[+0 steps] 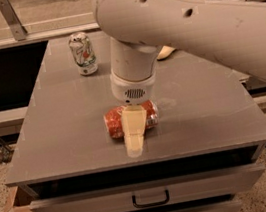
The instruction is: Place coke can upright
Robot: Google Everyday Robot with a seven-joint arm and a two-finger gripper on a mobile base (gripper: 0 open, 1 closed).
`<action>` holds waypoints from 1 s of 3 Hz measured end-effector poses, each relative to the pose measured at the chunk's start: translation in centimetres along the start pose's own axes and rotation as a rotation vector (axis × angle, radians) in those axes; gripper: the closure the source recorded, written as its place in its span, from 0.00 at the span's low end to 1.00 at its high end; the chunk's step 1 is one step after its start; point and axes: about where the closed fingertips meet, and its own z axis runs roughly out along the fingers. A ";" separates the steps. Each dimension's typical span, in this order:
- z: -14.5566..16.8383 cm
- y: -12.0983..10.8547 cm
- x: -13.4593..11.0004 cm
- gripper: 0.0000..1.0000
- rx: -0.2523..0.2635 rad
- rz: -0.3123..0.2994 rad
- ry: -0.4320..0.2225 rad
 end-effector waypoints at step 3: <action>-2.1 0.5 -0.6 0.75 0.014 -0.087 -0.018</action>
Offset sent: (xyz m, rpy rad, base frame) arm -0.0006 -0.0026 -0.0158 -0.0445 0.0170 0.0627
